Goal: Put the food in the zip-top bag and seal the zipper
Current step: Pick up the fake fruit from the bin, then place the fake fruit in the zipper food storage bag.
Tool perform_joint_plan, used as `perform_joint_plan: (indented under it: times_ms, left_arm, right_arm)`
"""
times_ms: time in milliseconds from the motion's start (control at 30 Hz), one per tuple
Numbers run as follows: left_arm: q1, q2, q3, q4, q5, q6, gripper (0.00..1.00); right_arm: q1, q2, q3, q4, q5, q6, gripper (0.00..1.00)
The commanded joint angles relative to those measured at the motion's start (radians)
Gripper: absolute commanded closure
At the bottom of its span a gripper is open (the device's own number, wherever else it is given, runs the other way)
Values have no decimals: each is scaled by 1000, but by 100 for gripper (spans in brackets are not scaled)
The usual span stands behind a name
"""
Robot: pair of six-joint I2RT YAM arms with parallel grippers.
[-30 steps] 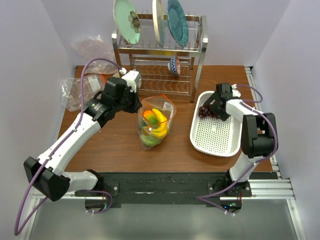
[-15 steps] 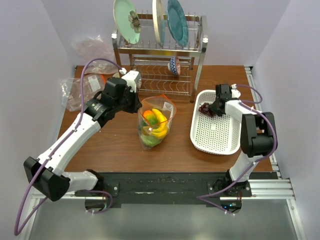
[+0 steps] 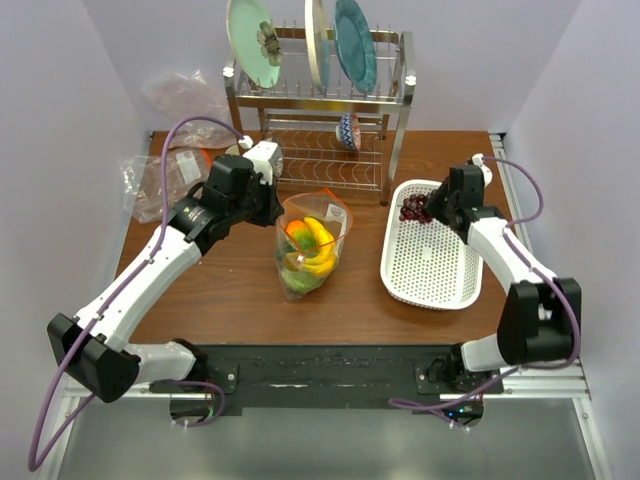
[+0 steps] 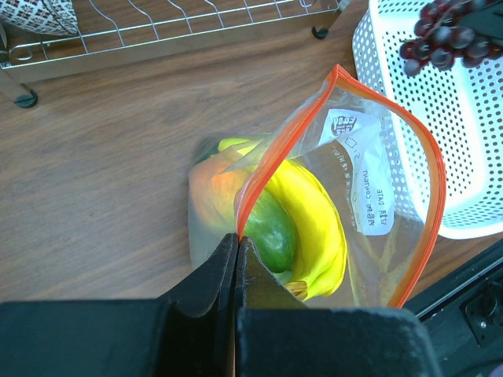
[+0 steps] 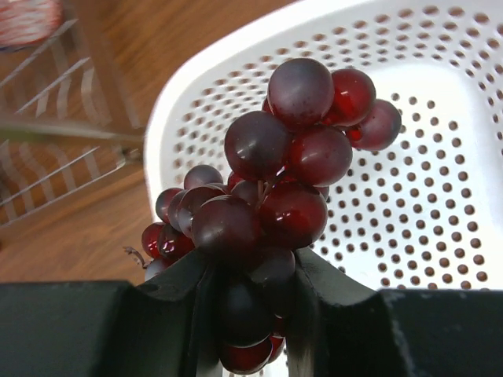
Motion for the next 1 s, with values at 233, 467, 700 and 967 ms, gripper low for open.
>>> perform_joint_plan:
  times_ms: [233, 467, 700, 967]
  left_arm:
    - [4, -25, 11, 33, -13, -11, 100]
    - [4, -25, 9, 31, -12, -11, 100]
    - [4, -27, 15, 30, -13, -10, 100]
    - [3, -30, 22, 21, -10, -15, 100]
  right_arm:
    - [1, -322, -3, 119, -387, -157, 85]
    - [66, -414, 32, 158, -494, -189, 85]
    - [266, -406, 101, 150, -439, -271, 85]
    - [453, -330, 202, 119, -333, -396, 86]
